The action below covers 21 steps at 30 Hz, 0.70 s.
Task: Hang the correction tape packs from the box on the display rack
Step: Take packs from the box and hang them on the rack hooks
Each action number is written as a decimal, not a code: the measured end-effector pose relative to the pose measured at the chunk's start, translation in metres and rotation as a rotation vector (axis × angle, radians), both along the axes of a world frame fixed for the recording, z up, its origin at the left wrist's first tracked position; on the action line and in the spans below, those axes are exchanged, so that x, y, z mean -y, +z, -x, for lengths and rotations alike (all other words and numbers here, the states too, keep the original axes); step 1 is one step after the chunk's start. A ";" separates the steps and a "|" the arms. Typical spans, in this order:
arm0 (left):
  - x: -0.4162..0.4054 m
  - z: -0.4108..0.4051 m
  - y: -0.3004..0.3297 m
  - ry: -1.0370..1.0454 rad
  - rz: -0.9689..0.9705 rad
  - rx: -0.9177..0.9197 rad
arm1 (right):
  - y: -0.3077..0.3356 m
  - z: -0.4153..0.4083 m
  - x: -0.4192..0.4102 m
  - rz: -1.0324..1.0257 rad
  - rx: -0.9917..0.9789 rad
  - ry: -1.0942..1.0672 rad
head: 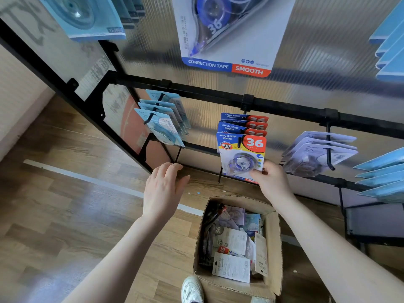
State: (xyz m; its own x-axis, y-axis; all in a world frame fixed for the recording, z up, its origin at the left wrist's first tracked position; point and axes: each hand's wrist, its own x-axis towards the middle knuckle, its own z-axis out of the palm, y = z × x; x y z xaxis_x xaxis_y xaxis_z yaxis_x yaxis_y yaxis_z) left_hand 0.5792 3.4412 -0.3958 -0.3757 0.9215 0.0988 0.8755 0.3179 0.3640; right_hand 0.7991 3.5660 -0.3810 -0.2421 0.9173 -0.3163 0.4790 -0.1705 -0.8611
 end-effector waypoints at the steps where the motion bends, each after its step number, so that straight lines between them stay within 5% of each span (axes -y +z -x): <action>1: -0.001 -0.001 0.000 -0.002 -0.001 0.006 | -0.001 -0.001 -0.001 -0.001 0.011 -0.001; 21: -0.014 -0.031 0.030 -0.192 -0.029 -0.047 | 0.023 -0.070 0.045 -0.209 0.495 0.014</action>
State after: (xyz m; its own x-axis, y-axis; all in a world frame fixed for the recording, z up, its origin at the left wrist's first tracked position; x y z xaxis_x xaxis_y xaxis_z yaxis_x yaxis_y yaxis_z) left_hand 0.6106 3.4552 -0.3659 -0.1880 0.9722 0.1398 0.9353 0.1337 0.3277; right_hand 0.8689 3.5212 -0.3577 -0.1228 0.9708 -0.2063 0.8374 -0.0102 -0.5465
